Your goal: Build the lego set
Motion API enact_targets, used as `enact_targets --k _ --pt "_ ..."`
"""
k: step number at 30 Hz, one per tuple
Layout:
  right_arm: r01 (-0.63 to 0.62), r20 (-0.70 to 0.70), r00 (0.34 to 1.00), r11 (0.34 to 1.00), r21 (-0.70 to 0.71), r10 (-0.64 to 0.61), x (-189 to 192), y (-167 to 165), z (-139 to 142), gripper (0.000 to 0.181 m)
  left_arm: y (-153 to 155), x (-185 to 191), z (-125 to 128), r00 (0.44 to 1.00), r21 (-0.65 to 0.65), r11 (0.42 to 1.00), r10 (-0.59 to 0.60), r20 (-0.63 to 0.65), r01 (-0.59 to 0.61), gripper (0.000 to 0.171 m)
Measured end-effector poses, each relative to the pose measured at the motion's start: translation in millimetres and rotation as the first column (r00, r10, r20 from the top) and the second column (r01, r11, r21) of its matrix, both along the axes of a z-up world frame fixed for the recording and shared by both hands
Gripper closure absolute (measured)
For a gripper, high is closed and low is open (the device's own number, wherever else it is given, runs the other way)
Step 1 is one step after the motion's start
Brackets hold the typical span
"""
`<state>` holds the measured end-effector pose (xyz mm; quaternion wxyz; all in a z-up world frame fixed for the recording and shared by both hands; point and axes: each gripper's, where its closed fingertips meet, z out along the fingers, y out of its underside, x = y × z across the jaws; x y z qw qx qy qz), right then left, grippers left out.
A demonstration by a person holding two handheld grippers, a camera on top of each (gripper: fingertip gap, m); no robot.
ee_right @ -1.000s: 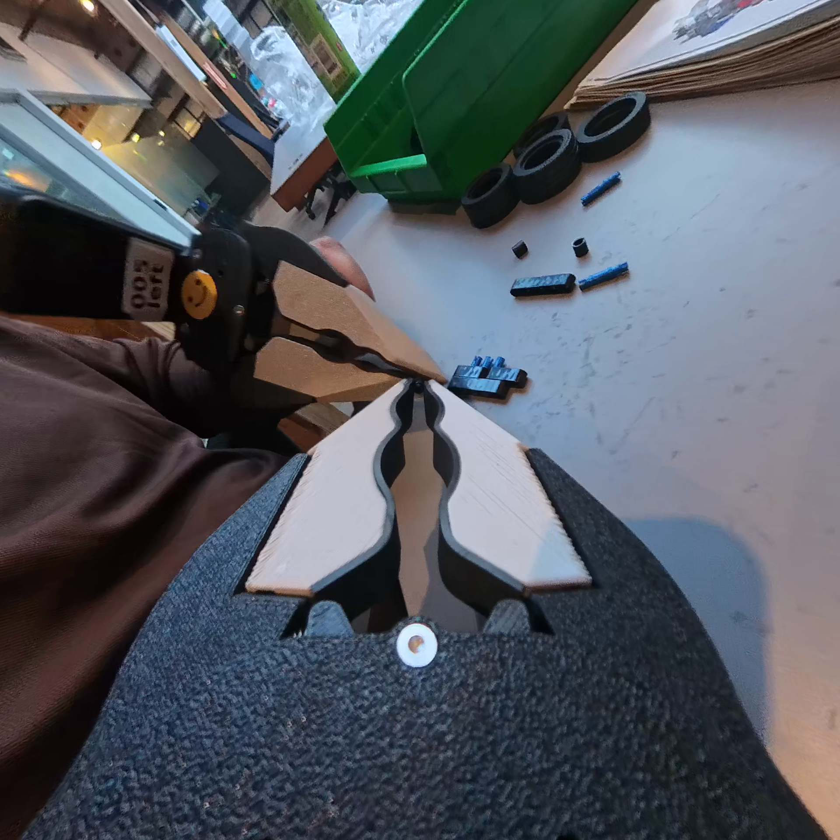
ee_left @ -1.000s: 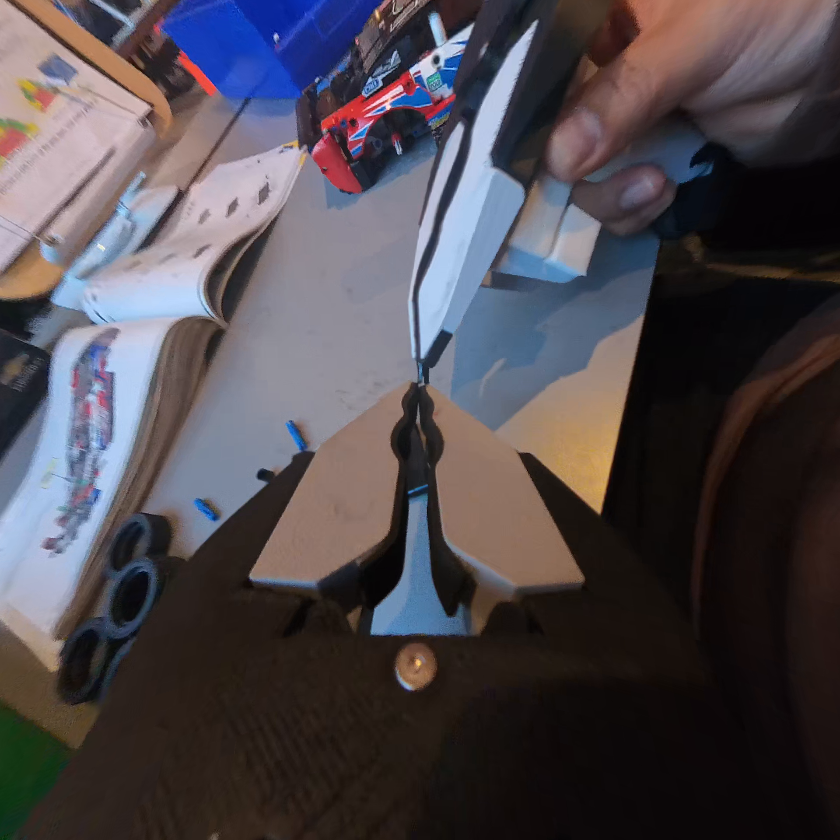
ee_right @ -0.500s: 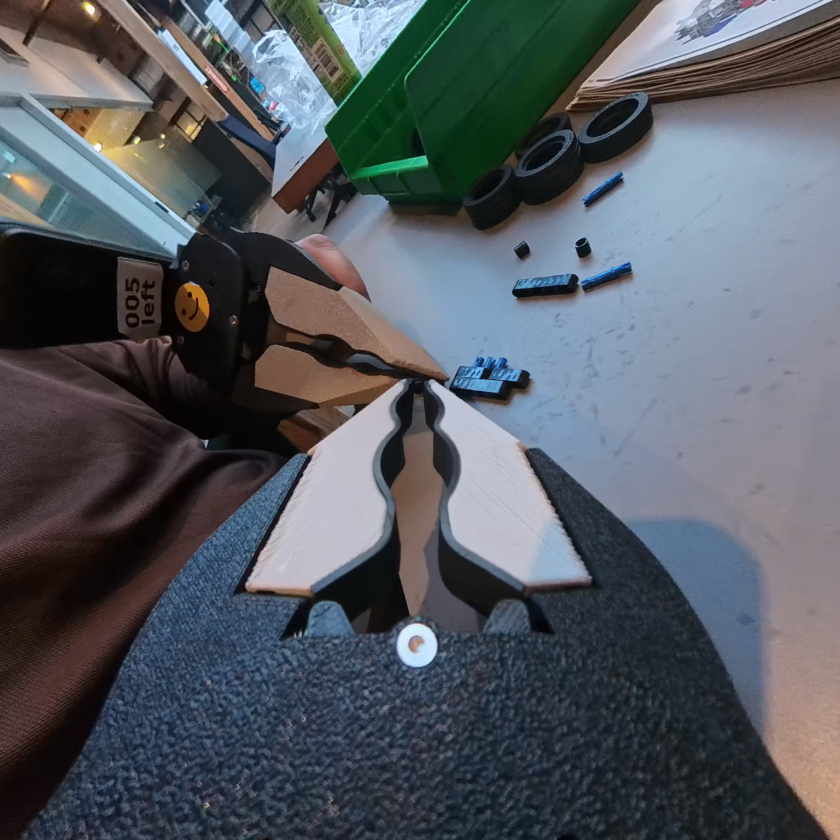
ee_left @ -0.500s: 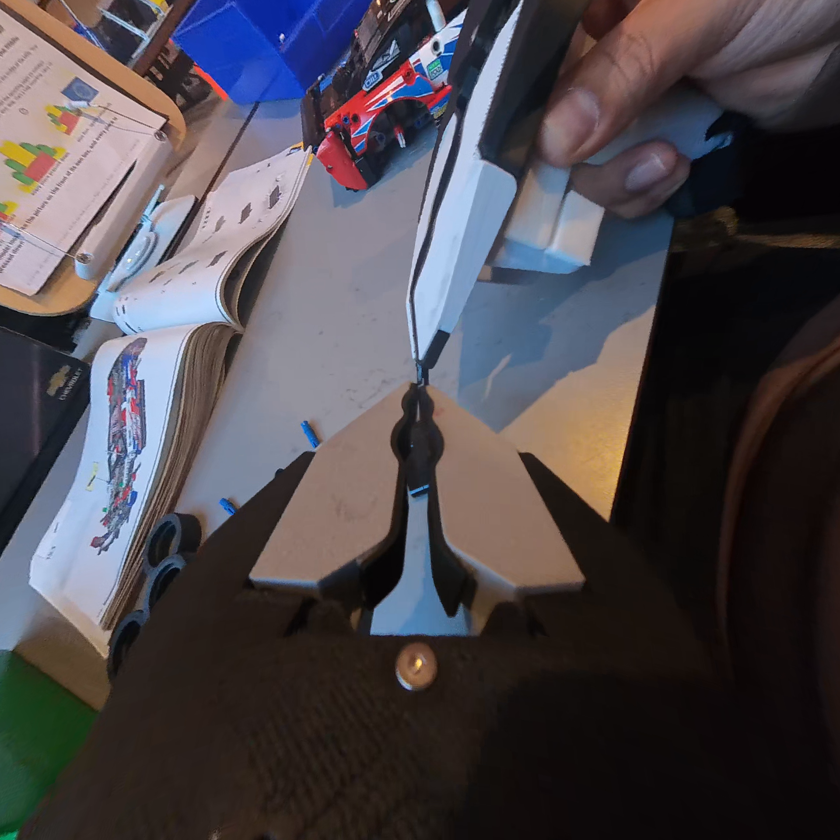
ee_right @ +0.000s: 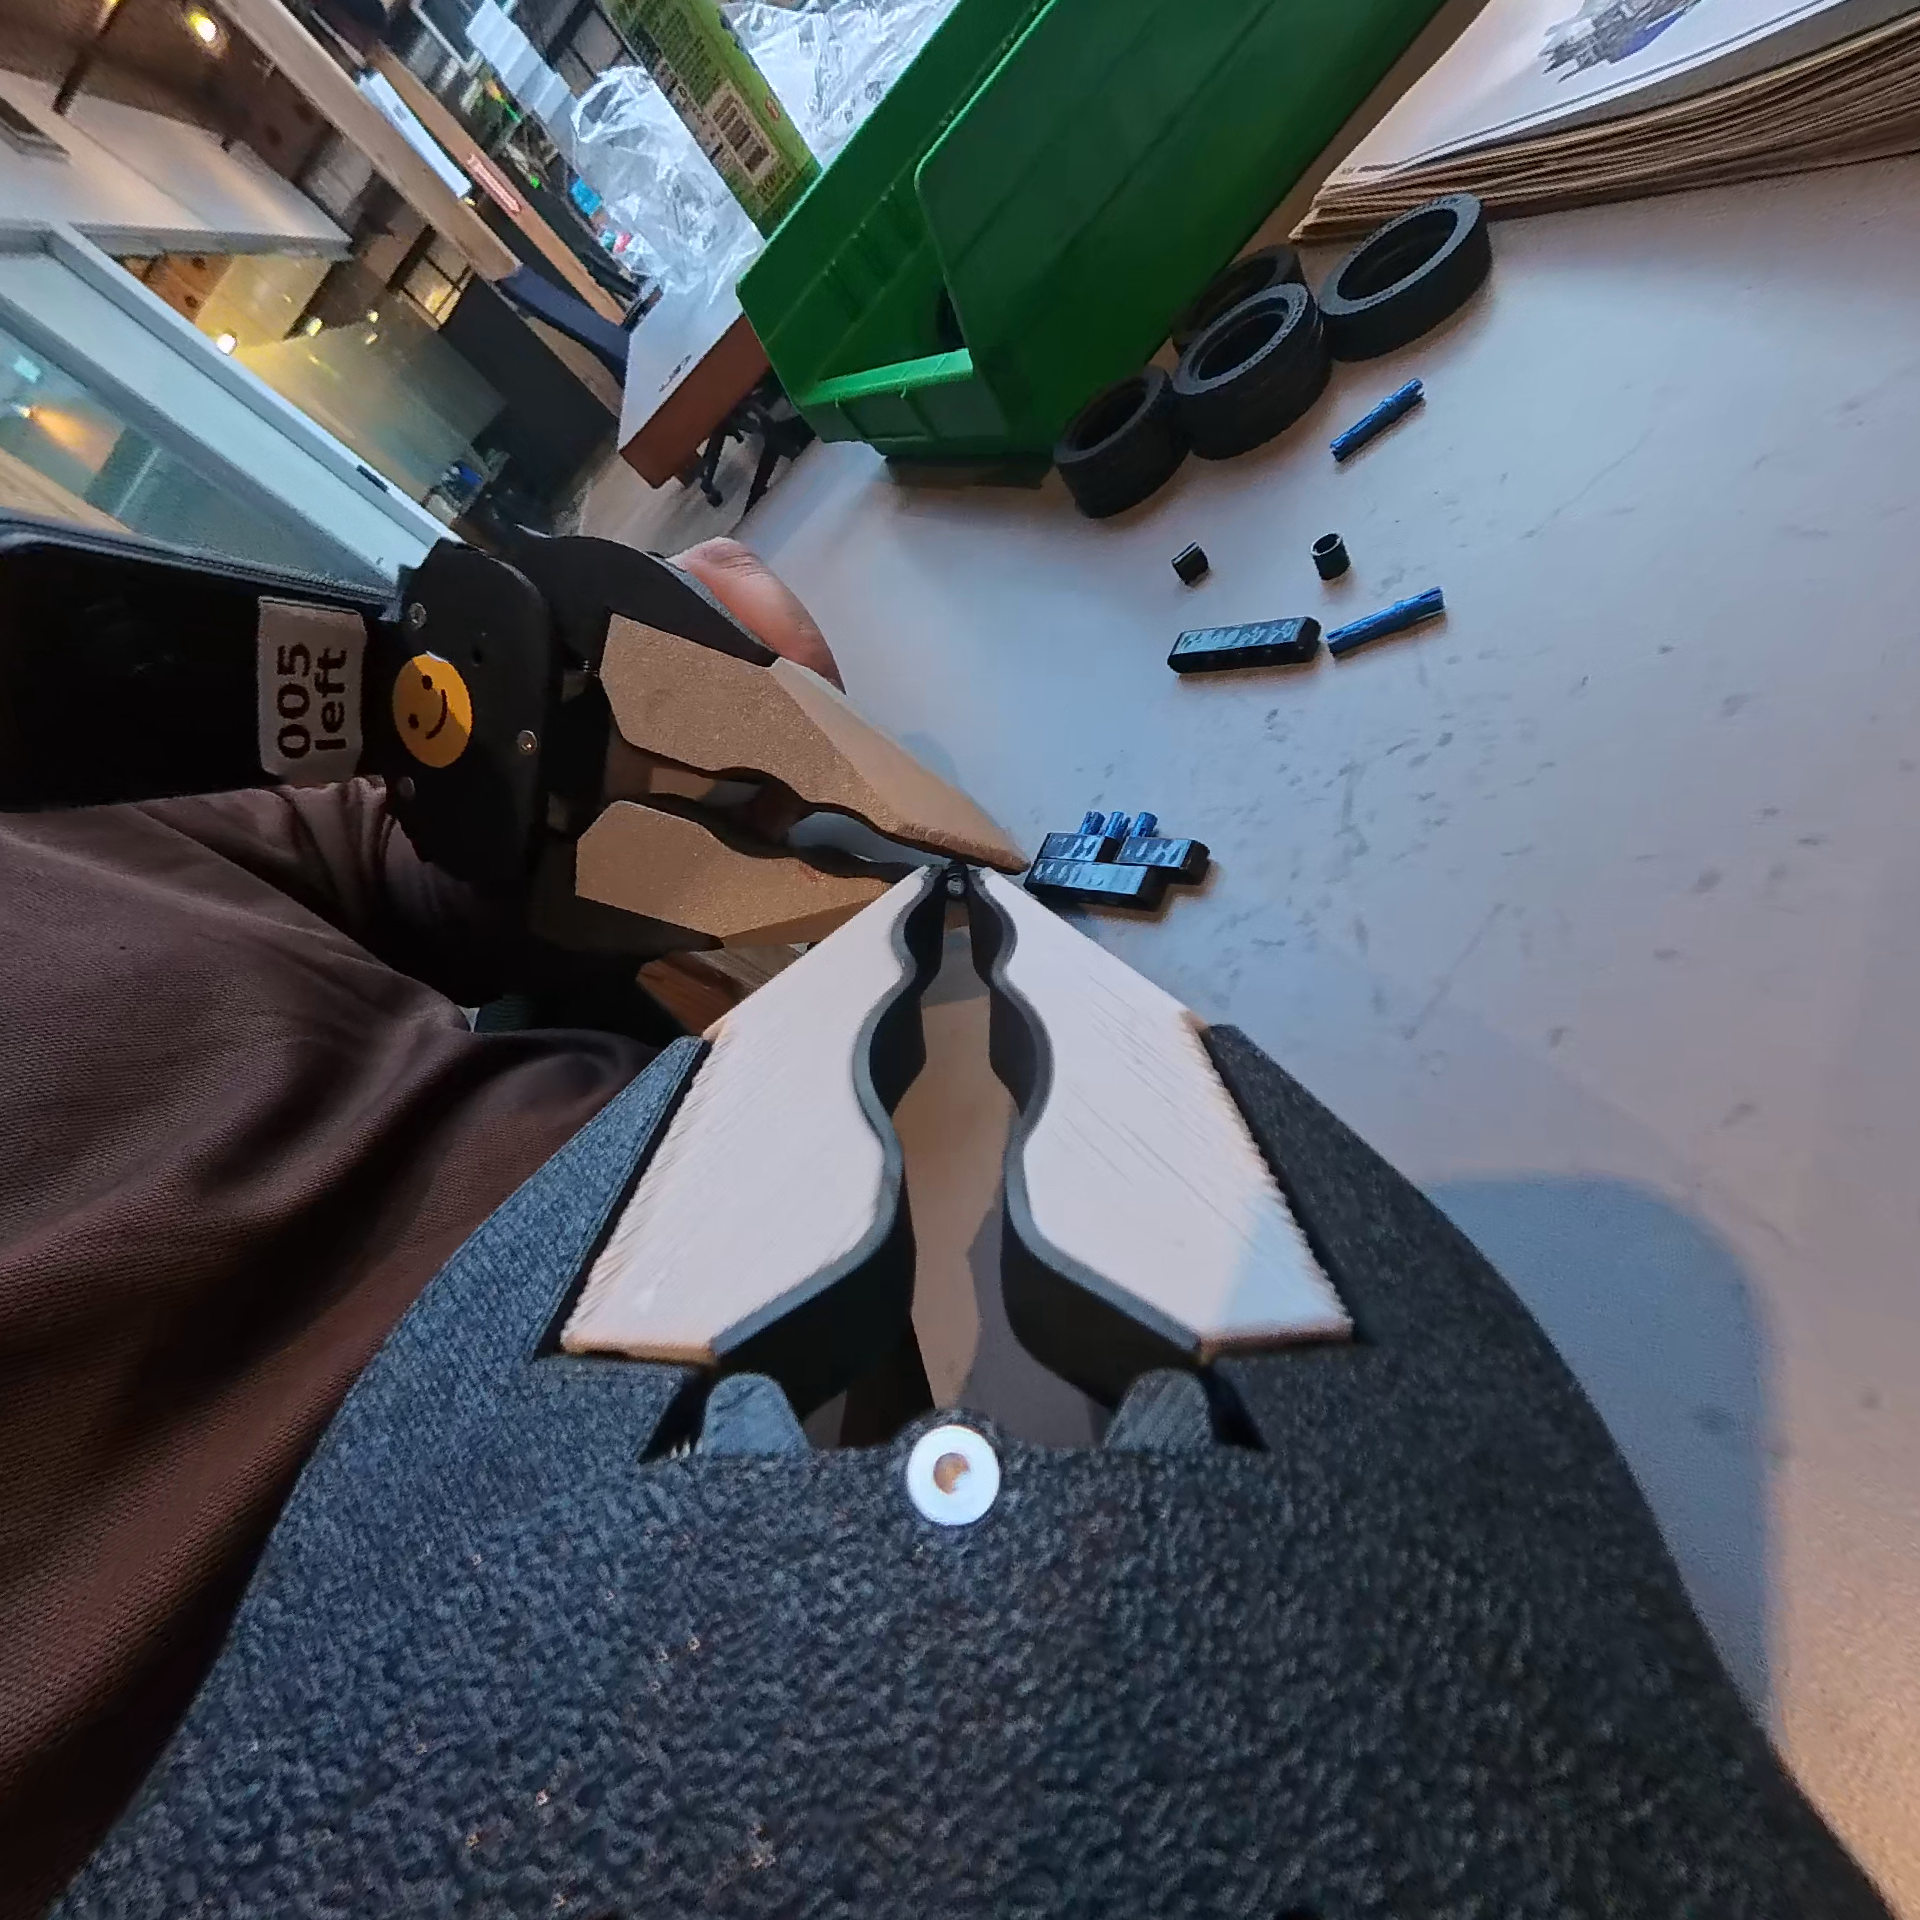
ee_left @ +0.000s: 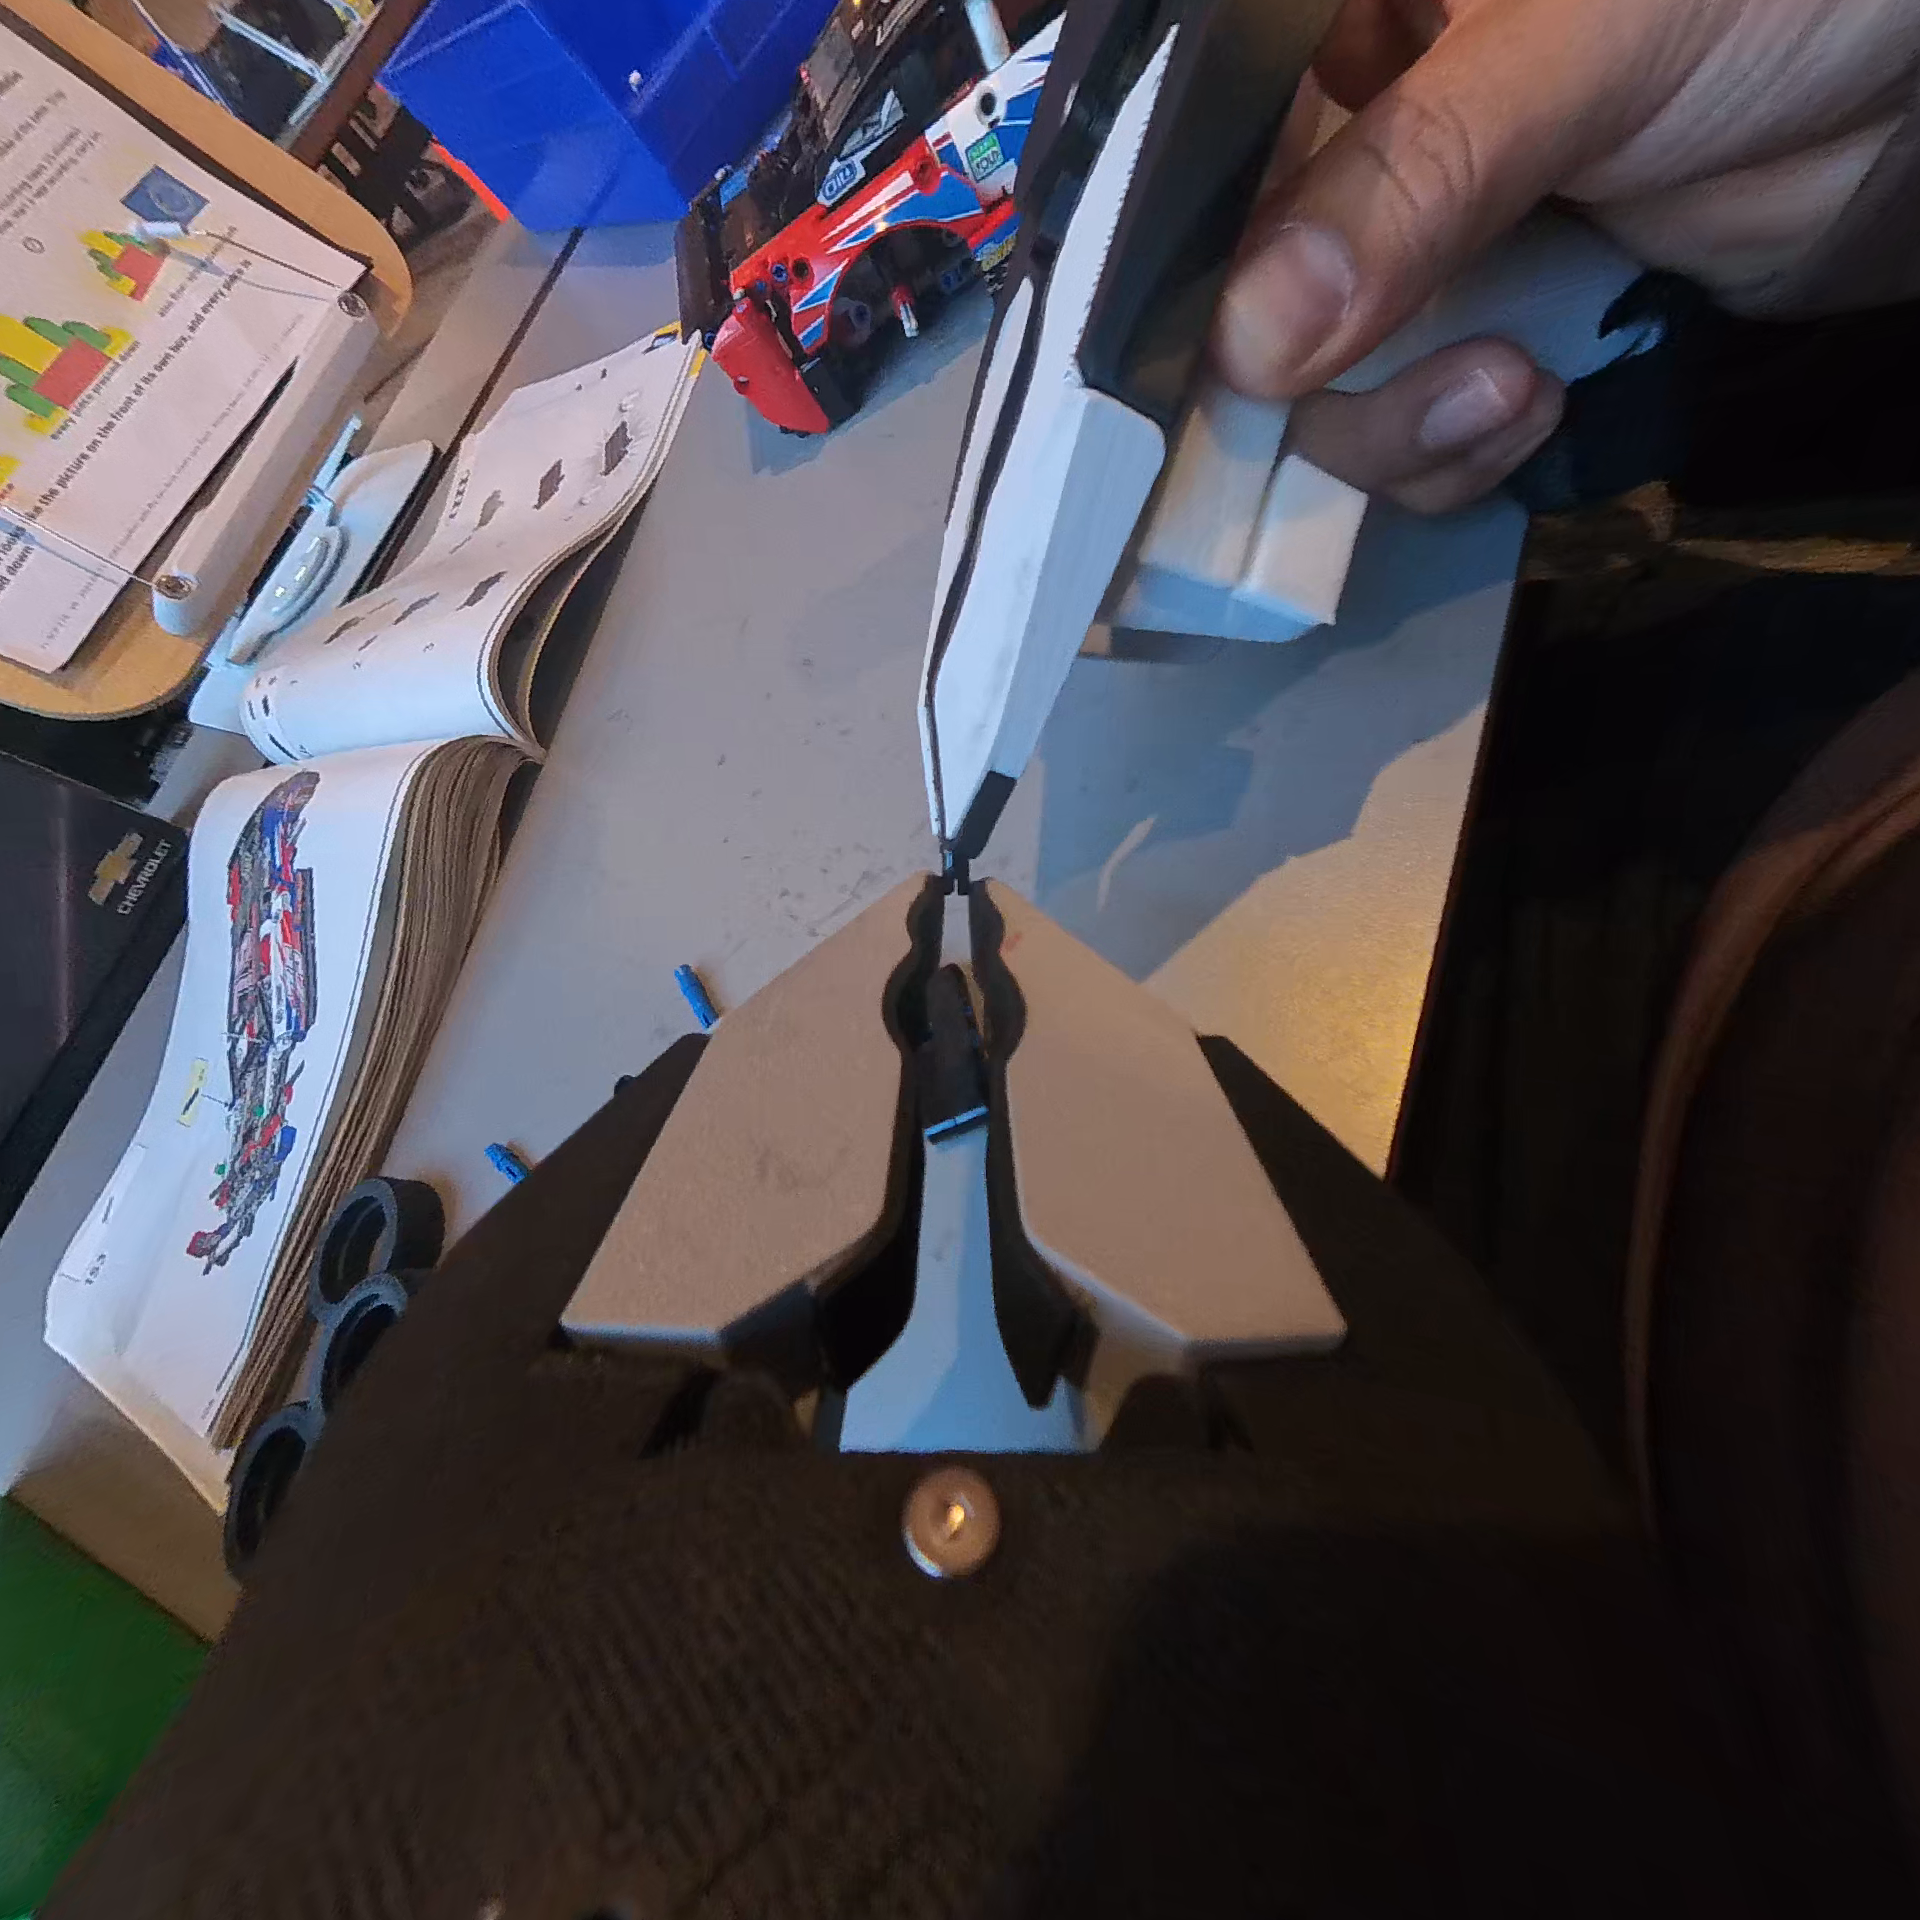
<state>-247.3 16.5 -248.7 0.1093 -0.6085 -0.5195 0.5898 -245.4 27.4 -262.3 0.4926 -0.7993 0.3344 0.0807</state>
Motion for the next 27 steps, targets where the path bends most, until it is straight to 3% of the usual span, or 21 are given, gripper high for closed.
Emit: enact_targets --k 8,23,27 --pt "0.002 -0.001 1.0 1.0 -0.005 -0.002 -0.5 -1.0 -0.1 0.177 -0.9 -2.3 -0.6 0.997 0.006 1.0 0.017 -0.077 -0.017 0.171" --pt "0.032 -0.002 0.999 0.999 -0.013 -0.032 -2.5 1.6 -1.5 0.178 0.9 -4.1 -2.7 0.999 -0.025 0.999 0.026 -0.025 -0.026 0.171" --pt "0.05 0.006 0.999 0.999 0.005 -0.05 -3.1 4.9 -2.6 0.178 2.5 0.0 -4.3 0.972 -0.133 0.991 0.011 0.233 0.02 0.17"
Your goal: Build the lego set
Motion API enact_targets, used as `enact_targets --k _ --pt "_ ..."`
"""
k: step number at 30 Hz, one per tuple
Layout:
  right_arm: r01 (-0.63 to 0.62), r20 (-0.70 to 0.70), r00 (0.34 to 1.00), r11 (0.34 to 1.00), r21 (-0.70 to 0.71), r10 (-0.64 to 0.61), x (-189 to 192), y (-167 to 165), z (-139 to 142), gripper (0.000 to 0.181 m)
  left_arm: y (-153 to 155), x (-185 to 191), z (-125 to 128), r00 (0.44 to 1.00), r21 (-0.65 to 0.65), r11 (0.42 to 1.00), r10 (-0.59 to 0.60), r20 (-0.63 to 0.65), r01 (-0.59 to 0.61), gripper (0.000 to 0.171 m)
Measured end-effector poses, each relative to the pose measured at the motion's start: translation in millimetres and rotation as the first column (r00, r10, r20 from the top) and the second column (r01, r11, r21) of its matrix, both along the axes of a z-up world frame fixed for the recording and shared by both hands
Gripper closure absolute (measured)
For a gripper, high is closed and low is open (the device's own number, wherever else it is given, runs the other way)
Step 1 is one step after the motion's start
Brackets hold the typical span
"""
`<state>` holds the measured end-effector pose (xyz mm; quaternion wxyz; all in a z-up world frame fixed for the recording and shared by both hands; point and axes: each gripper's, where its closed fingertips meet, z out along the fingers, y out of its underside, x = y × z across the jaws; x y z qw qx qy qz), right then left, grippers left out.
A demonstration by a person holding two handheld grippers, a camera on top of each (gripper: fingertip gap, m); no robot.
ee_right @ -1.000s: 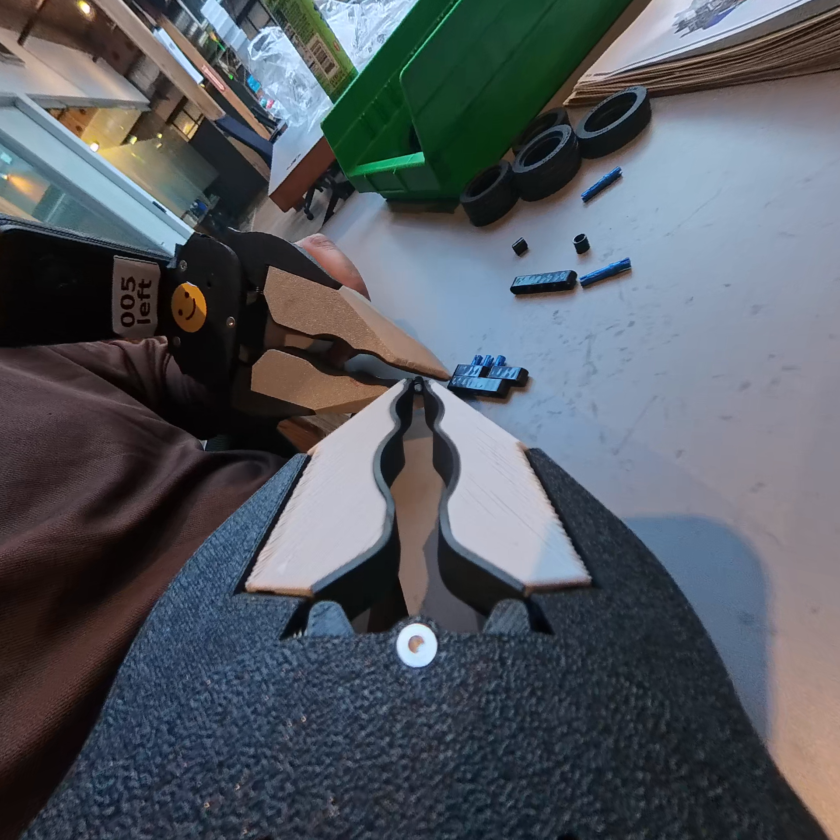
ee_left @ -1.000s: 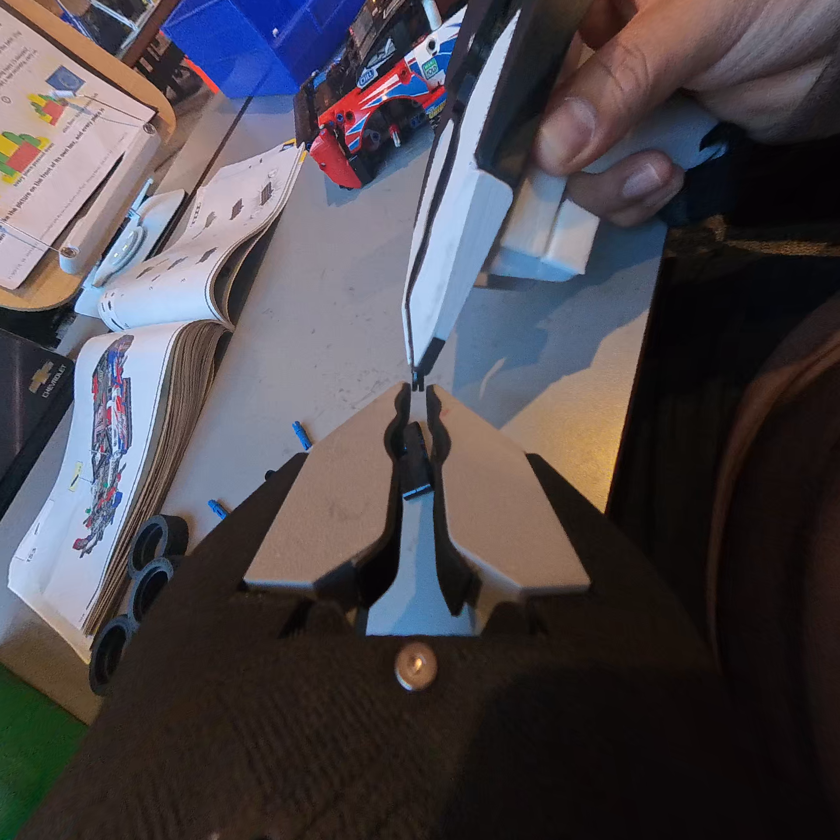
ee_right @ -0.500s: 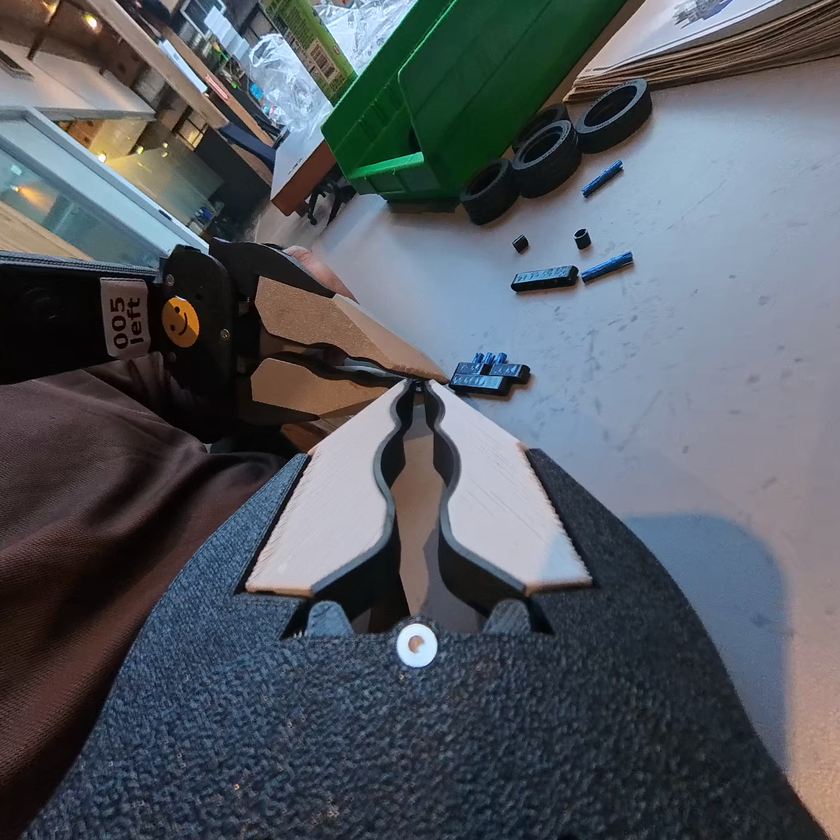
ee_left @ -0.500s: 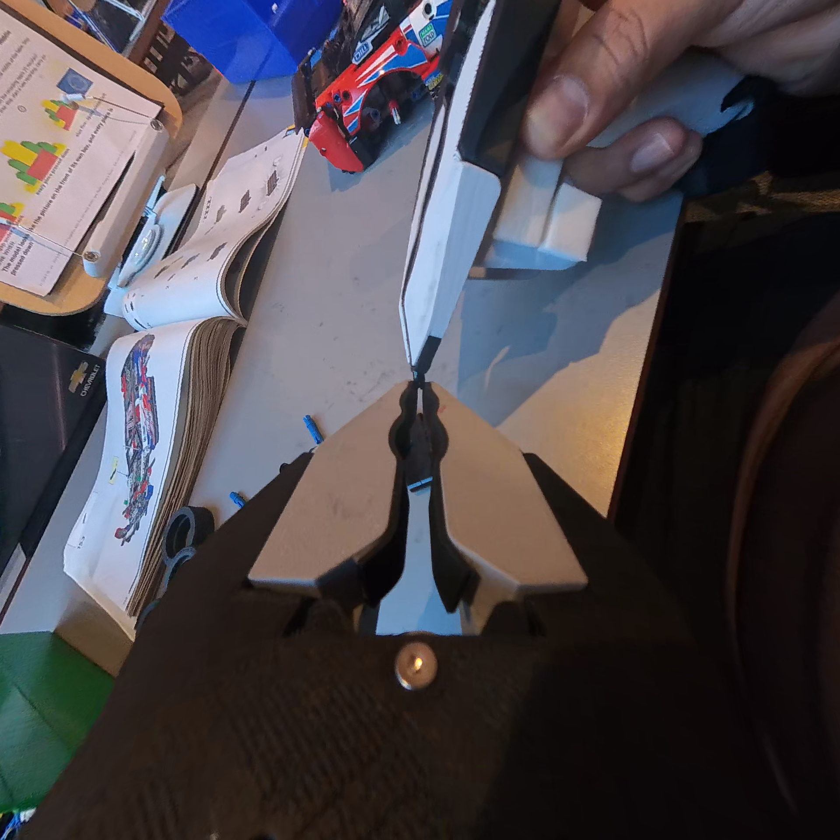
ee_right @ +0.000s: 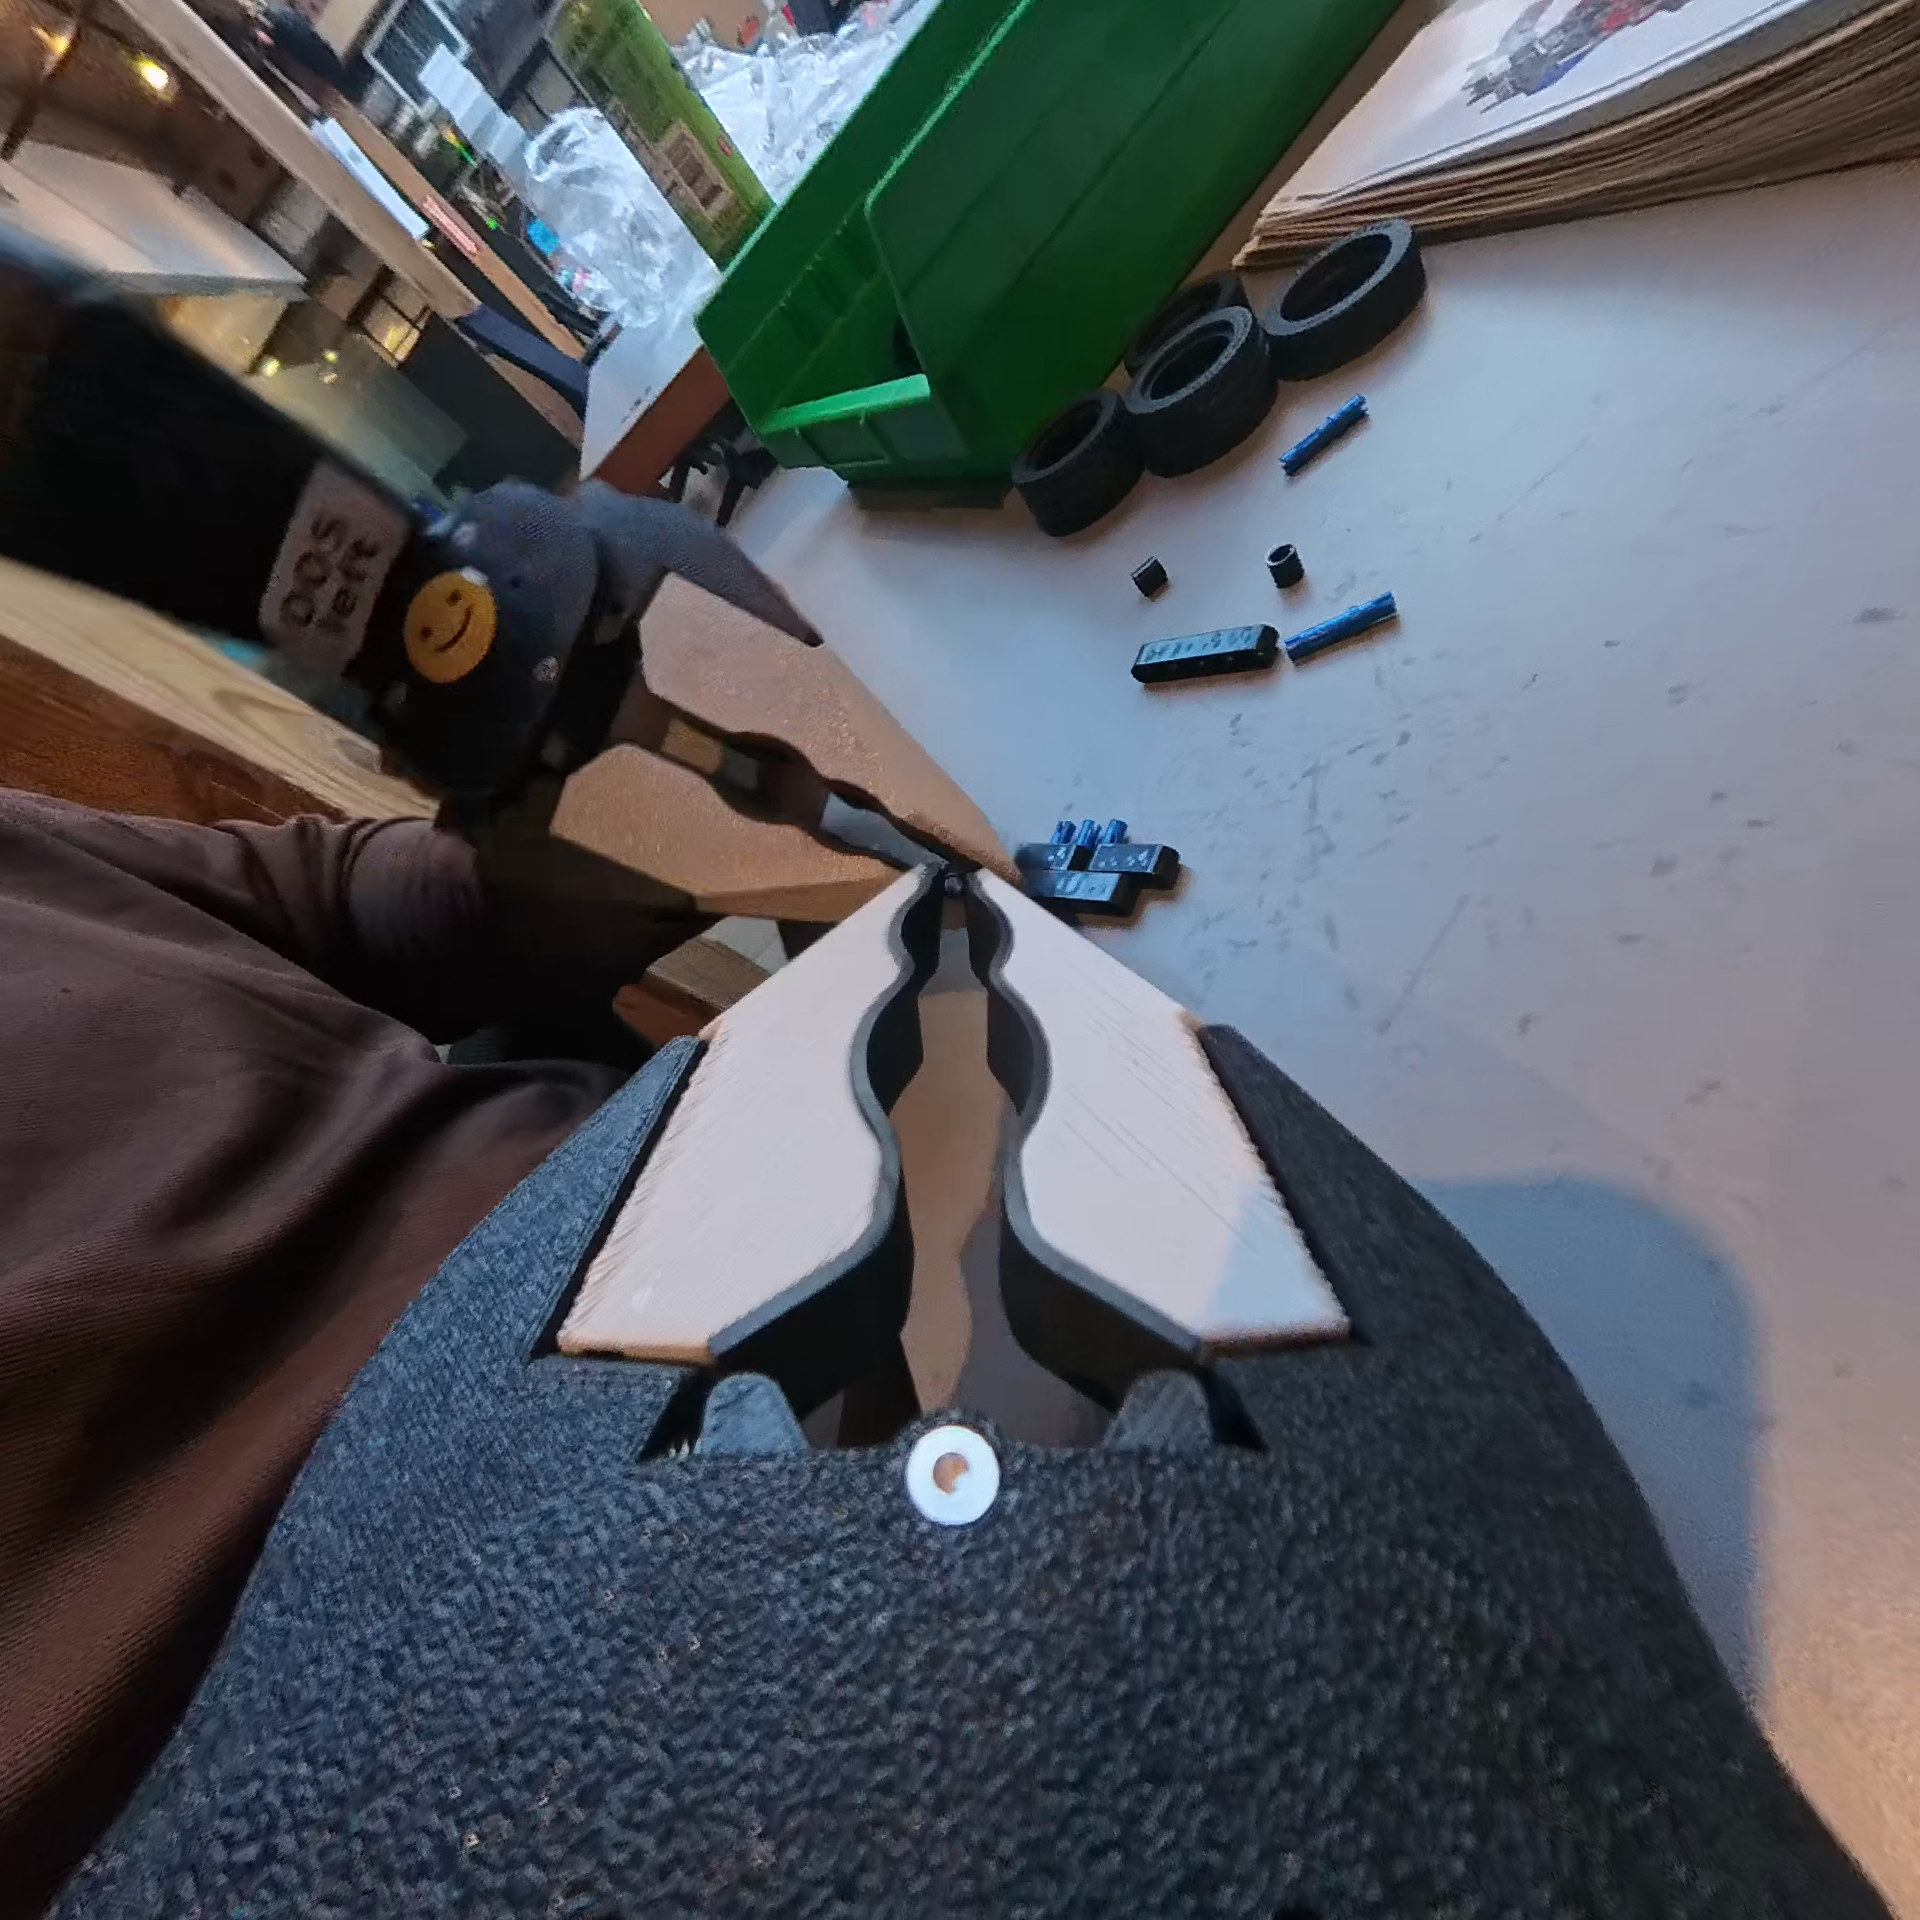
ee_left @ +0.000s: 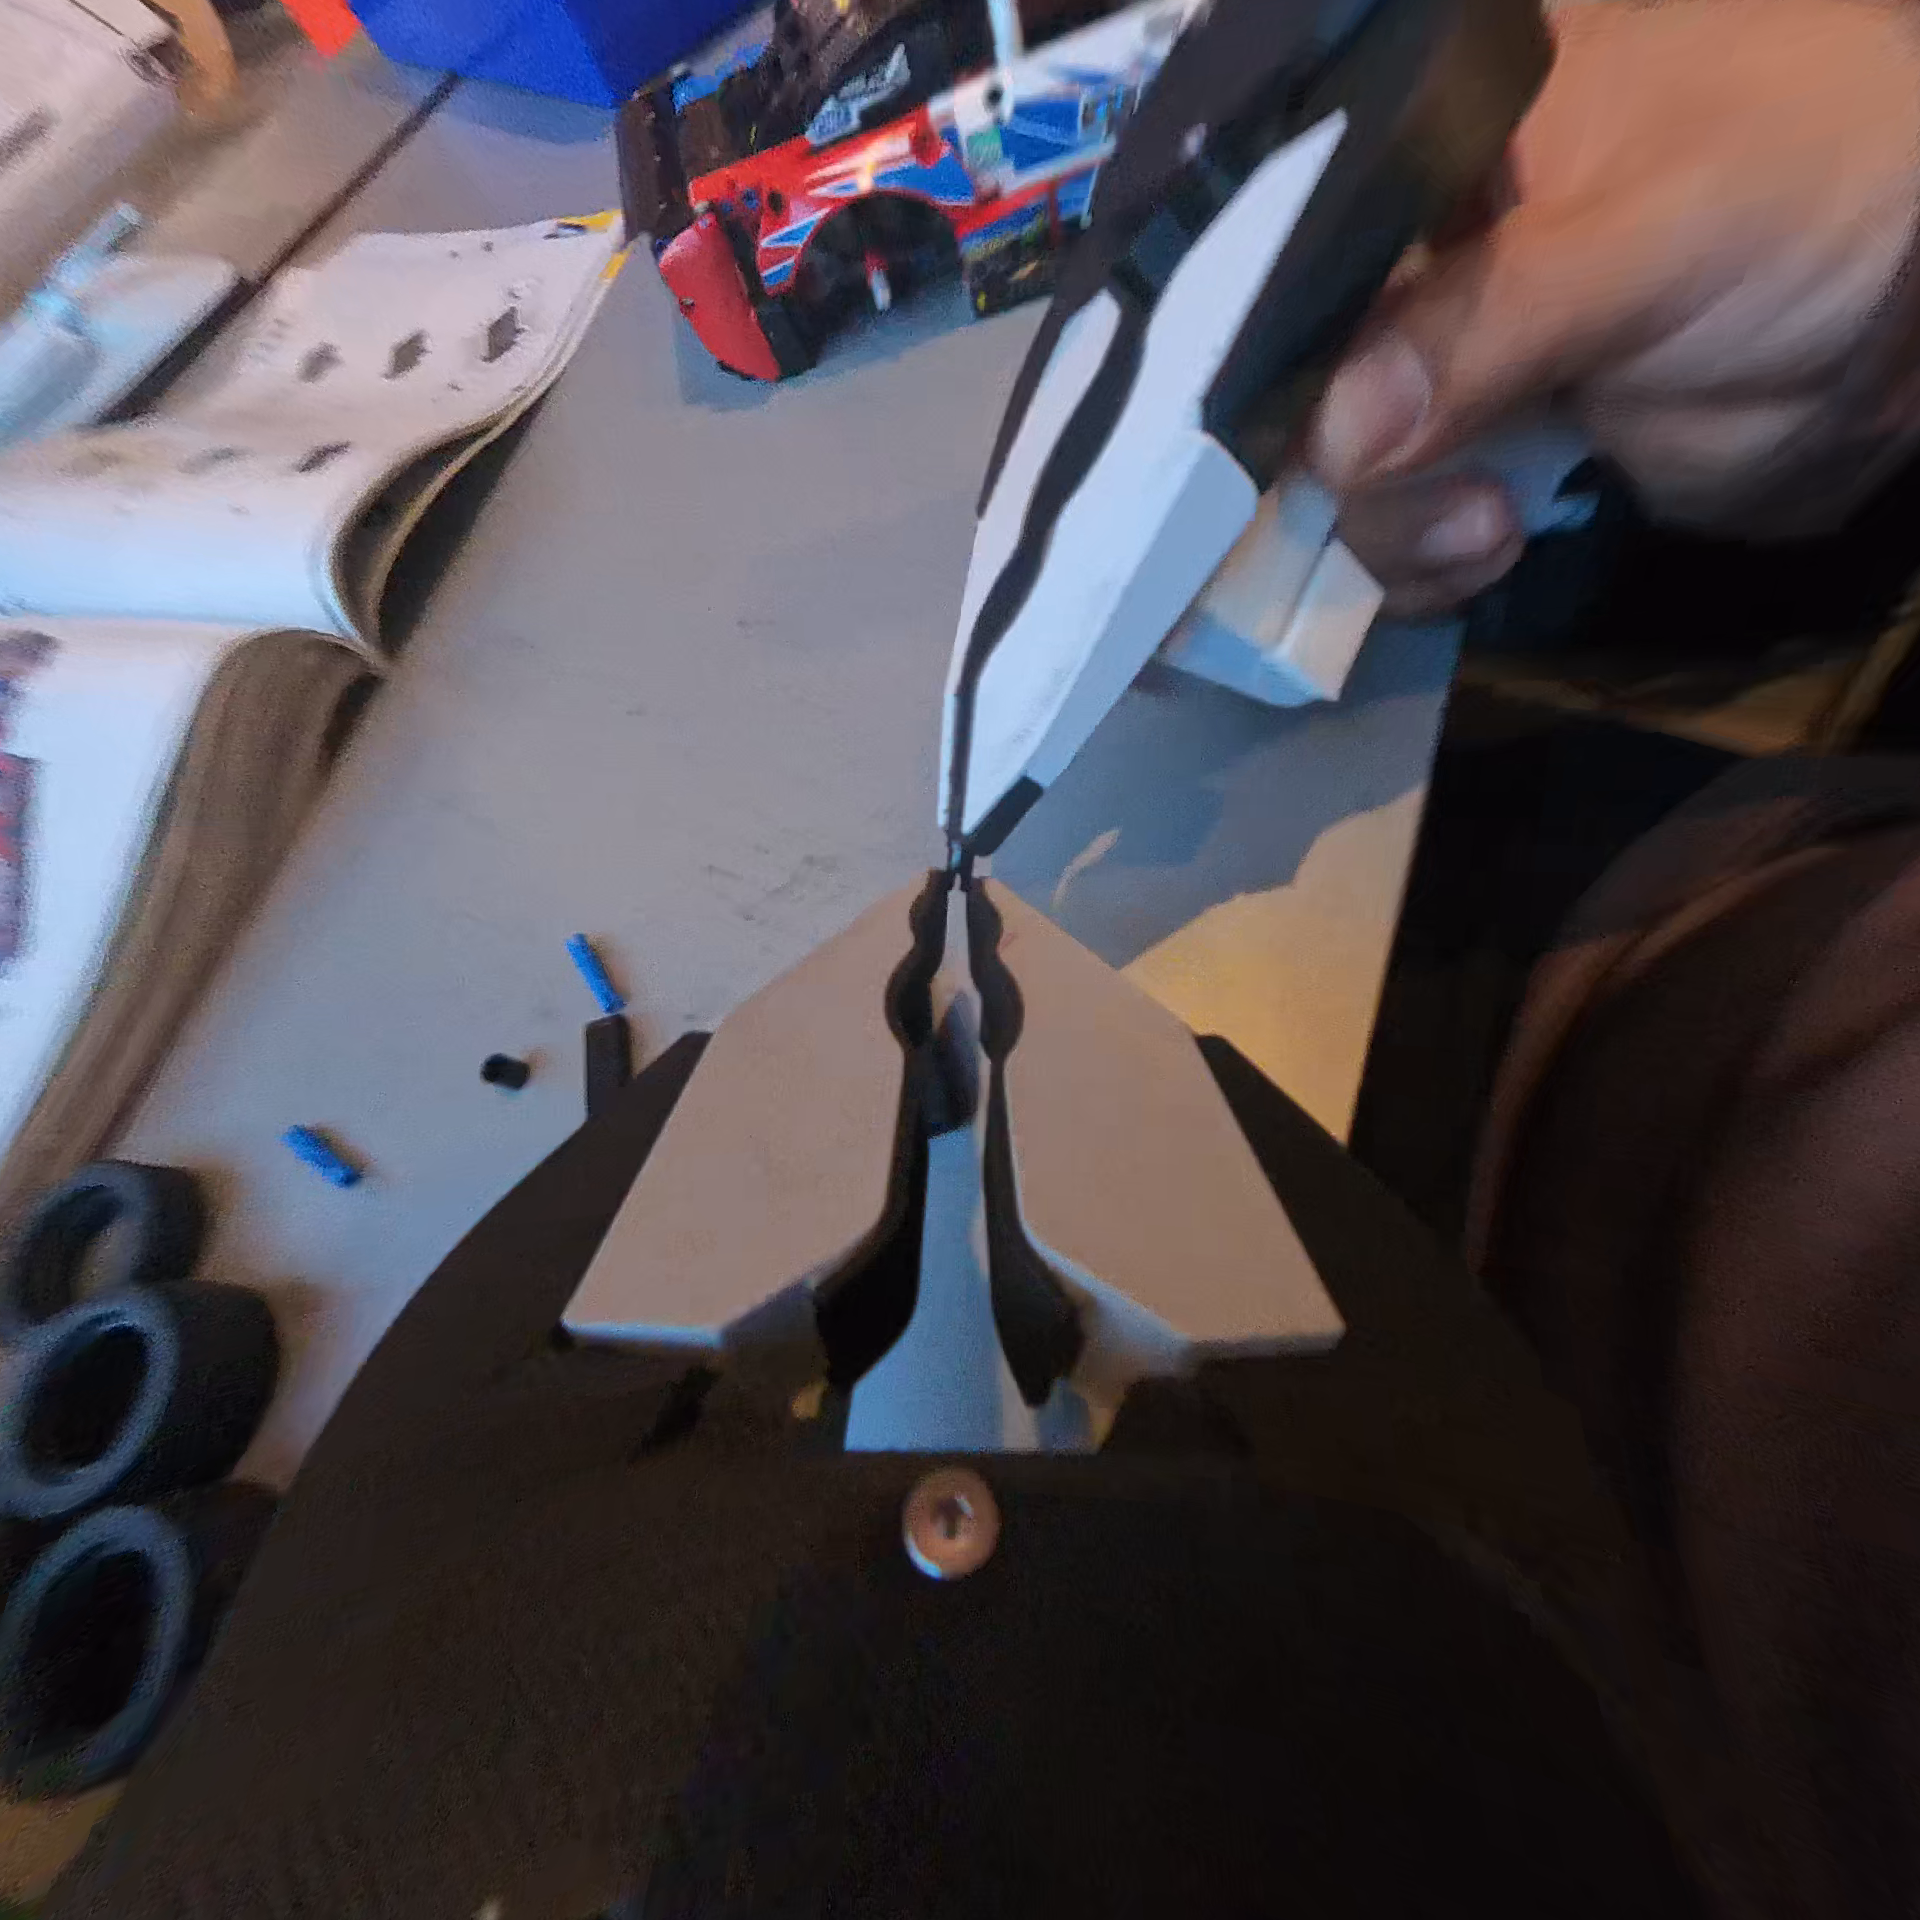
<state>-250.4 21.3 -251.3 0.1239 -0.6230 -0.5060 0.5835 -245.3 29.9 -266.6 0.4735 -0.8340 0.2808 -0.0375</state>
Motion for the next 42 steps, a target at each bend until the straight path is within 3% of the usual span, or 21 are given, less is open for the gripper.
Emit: enact_targets --k 1,7,11,13,16,21,24,27,30,33,36,42 --pt "0.002 -0.01 1.0 1.0 -0.002 -0.002 0 1 3 0.178 -3 -3 3 0.999 -0.032 0.999 -0.006 0.049 0.007 0.171" --pt "0.026 -0.034 0.999 0.998 0.056 -0.024 13 20 9 0.178 -17 -52 -8 0.998 -0.189 0.98 0.067 0.006 -0.065 0.158" --pt "-0.007 -0.015 1.0 0.991 0.136 0.009 17 14 5 0.177 -23 -46 -22 1.0 -0.319 0.948 -0.006 0.009 0.009 0.14" --pt "-0.023 0.016 1.0 0.976 0.217 0.02 18 10 -2 0.177 -28 -40 -33 0.999 -0.379 0.925 -0.043 -0.022 0.031 0.148" --pt "-0.039 0.041 0.999 0.954 0.299 0.028 21 6 -7 0.177 -28 -26 -34 0.999 -0.384 0.922 -0.049 0.004 0.046 0.163" --pt "-0.027 0.025 0.999 0.959 0.282 0.021 32 7 -4 0.177 -36 -16 -33 0.996 -0.376 0.925 -0.074 -0.055 0.048 0.158" --pt "-0.017 0.014 1.0 0.962 0.272 0.013 39 11 -2 0.177 -24 -27 -27 0.988 -0.346 0.938 -0.076 -0.132 0.026 0.139" --pt "-0.017 0.003 1.0 0.965 0.264 0.017 42 10 2 0.177 -17 -21 -23 0.979 -0.359 0.926 -0.166 -0.119 0.113 0.12" --pt "-0.025 -0.003 1.0 0.962 0.273 0.027 43 7 4 0.177 -17 -13 -20 0.942 -0.373 0.89 -0.321 -0.103 0.262 0.114" --pt "-0.041 -0.009 0.999 0.967 0.252 0.044 45 4 5 0.177 -22 -16 -17 0.842 -0.385 0.819 -0.515 -0.164 0.425 0.117" --pt "-0.06 -0.014 0.998 0.973 0.222 0.065 45 0 5 0.177 -13 -29 -16 0.755 -0.454 0.751 -0.617 -0.222 0.48 0.122" --pt "-0.06 -0.01 0.998 0.971 0.23 0.064 46 2 4 0.177 -2 -25 -24 0.682 -0.551 0.648 -0.708 -0.183 0.526 0.121"
